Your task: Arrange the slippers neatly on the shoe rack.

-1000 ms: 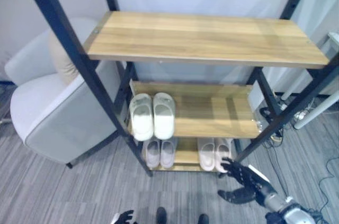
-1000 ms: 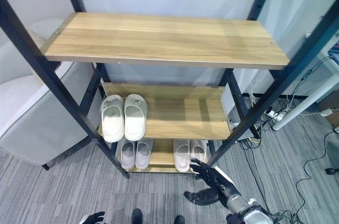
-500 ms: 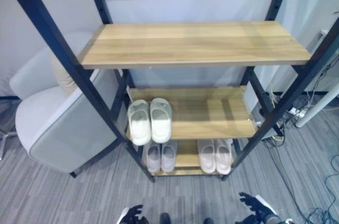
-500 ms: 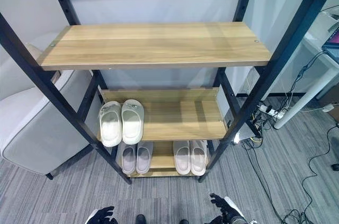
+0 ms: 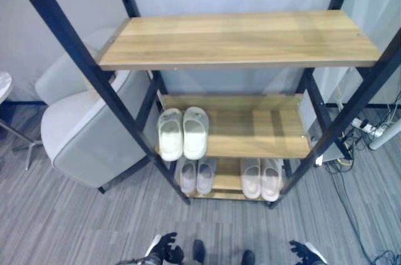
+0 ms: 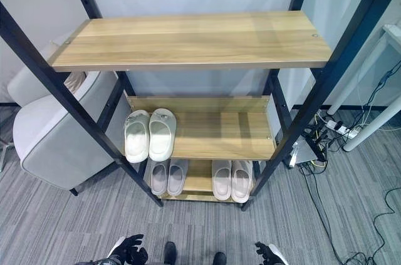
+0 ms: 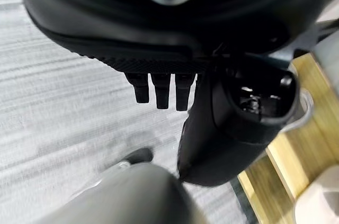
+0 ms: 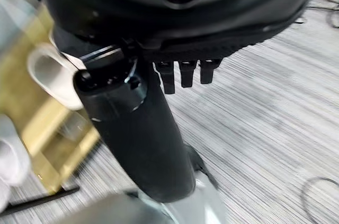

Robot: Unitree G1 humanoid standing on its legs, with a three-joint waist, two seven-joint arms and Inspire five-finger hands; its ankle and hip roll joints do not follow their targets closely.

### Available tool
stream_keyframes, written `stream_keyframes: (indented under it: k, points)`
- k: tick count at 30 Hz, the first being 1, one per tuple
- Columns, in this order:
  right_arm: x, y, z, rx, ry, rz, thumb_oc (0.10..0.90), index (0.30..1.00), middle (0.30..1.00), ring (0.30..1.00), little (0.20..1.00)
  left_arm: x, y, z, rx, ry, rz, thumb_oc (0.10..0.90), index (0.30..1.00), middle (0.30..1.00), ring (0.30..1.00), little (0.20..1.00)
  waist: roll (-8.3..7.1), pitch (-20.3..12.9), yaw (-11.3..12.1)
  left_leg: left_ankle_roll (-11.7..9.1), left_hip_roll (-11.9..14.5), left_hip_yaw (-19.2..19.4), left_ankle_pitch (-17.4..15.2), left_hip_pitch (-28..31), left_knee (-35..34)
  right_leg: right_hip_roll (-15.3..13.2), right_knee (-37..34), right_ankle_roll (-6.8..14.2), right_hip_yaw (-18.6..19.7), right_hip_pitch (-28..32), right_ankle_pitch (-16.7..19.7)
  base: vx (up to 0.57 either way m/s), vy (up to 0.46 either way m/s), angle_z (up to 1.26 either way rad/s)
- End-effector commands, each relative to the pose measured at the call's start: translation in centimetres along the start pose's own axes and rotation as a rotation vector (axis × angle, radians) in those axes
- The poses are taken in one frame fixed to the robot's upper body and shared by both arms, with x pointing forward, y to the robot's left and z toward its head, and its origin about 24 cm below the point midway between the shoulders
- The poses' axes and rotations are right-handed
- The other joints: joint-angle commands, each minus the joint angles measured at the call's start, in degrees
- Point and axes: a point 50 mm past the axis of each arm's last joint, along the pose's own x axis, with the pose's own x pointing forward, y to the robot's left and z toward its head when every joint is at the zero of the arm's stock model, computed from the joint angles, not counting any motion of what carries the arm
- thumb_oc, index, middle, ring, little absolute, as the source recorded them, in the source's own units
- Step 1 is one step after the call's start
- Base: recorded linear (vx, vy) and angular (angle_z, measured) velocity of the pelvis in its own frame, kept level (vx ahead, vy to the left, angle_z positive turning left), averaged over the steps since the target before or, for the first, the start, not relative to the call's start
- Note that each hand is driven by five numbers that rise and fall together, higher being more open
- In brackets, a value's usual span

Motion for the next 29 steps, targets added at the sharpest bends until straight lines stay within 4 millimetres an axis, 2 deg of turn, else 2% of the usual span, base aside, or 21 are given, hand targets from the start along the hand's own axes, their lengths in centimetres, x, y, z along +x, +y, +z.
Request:
stream_keyframes:
  k: [1,5,7,11,12,14,17,18,19,23,24,29]
  points:
    - [0.7,-0.9,2.2,-0.016,-0.061,-0.034,0.800,0.900,0.900,0.900,0.900,0.0,-2.1,1.4,0.057,-0.072,-0.068,0.800,0.900,0.900,0.900,0.900,-0.78,-1.05,-0.01,0.83,0.14,-1.10,-8.14,5.38,-0.25,0.06,2.14,5.48,4.41,-4.77,-2.92,0.00,0.090,0.09]
    - [0.9,-0.9,2.5,-0.020,-0.050,-0.037,0.800,0.900,0.900,0.900,0.900,0.1,-1.9,1.8,0.074,-0.082,-0.065,0.800,0.900,0.900,0.900,0.900,-0.68,-0.93,-0.11,1.89,-0.61,-1.02,-8.05,6.64,-4.09,-0.65,2.75,6.52,4.82,-6.85,-0.93,-0.06,0.117,0.05]
    - [1.1,-0.8,3.0,-0.032,-0.056,-0.038,0.800,0.900,0.900,0.900,0.900,0.3,-1.5,2.2,0.081,-0.091,-0.055,0.800,0.900,0.900,0.900,0.900,-1.09,-0.52,0.12,2.36,-1.64,-2.18,-7.54,6.20,-5.34,-1.34,2.98,7.23,5.13,-8.72,0.51,-0.11,0.145,-0.05]
    - [1.3,-0.3,3.7,-0.033,-0.054,-0.027,0.800,0.900,0.900,0.900,0.900,0.3,-0.9,1.6,0.082,-0.059,-0.039,0.800,0.900,0.900,0.900,0.900,-1.78,0.17,0.47,3.84,-3.14,-3.30,-6.48,6.23,-8.06,-2.84,5.26,8.97,6.79,-11.69,1.83,-0.11,0.128,-0.04]
    - [1.4,-0.4,4.3,-0.025,-0.066,-0.031,0.800,0.900,0.900,0.900,0.900,0.4,-0.4,1.7,0.078,-0.057,-0.023,0.800,0.900,0.900,0.900,0.900,-1.74,0.94,0.22,4.17,-3.01,-3.53,-5.95,5.37,-7.58,-3.04,7.15,9.70,8.56,-12.88,1.69,-0.17,0.089,-0.04]
    - [1.6,-0.1,4.9,-0.018,-0.080,-0.023,0.800,0.900,0.900,0.900,0.900,0.6,0.5,1.9,0.079,-0.059,-0.001,0.800,0.900,0.900,0.900,0.900,-1.88,1.67,0.24,5.13,-3.34,-3.66,-5.40,3.50,-6.76,-1.62,10.91,9.85,14.04,-14.23,-0.39,-0.20,0.085,-0.05]
    - [1.5,0.5,4.6,-0.014,-0.068,-0.001,0.800,0.900,0.900,0.900,0.900,0.6,1.4,1.5,0.081,-0.041,0.022,0.800,0.900,0.900,0.900,0.900,-1.70,0.87,1.41,6.13,-3.37,-3.57,-3.95,1.30,-6.43,-0.25,15.37,8.45,16.12,-11.91,-3.92,-0.17,0.048,0.07]
    - [1.4,1.1,4.3,-0.015,-0.060,0.016,0.800,0.900,0.900,0.900,0.900,0.5,1.6,1.1,0.079,-0.028,0.026,0.800,0.900,0.900,0.900,0.900,-2.03,-0.68,2.78,5.84,-3.49,-3.24,-3.04,0.37,-7.09,-0.04,13.95,8.20,15.22,-8.10,-5.69,-0.10,-0.018,0.09]
    - [1.4,1.1,4.2,-0.019,-0.056,0.016,0.800,0.900,0.900,0.900,0.900,0.5,1.6,1.0,0.077,-0.026,0.026,0.800,0.900,0.900,0.900,0.900,-2.35,-0.97,3.41,5.74,-3.66,-3.14,-2.87,0.46,-7.37,-0.27,12.75,8.09,14.51,-6.92,-5.74,-0.05,-0.032,0.02]
    - [1.4,1.2,4.2,-0.030,-0.054,0.010,0.800,0.900,0.900,0.900,0.900,0.5,1.5,0.8,0.076,-0.024,0.025,0.800,0.900,0.900,0.900,0.900,-2.72,-2.25,3.89,5.12,-3.28,-2.48,-2.12,0.35,-8.25,-0.33,9.35,8.25,13.20,-4.87,-5.94,-0.01,-0.054,-0.02]
    - [1.4,1.2,4.2,-0.049,-0.054,0.007,0.800,0.900,0.900,0.900,0.900,0.4,1.3,0.6,0.083,-0.019,0.020,0.800,0.900,0.900,0.900,0.900,-2.90,-3.36,4.06,4.67,-2.96,-1.63,-1.48,0.60,-9.47,0.06,5.10,8.35,12.90,-3.18,-5.68,0.00,-0.085,-0.02]
    - [1.3,1.3,3.6,-0.134,-0.036,0.015,0.800,0.900,0.900,0.900,0.900,0.4,0.8,0.5,0.114,-0.014,-0.004,0.800,0.900,0.900,0.900,0.900,-2.48,-4.62,3.43,3.62,-2.05,-1.17,-0.14,1.35,-11.72,1.01,0.60,8.16,12.96,-1.58,-4.76,-0.01,-0.072,-0.05]
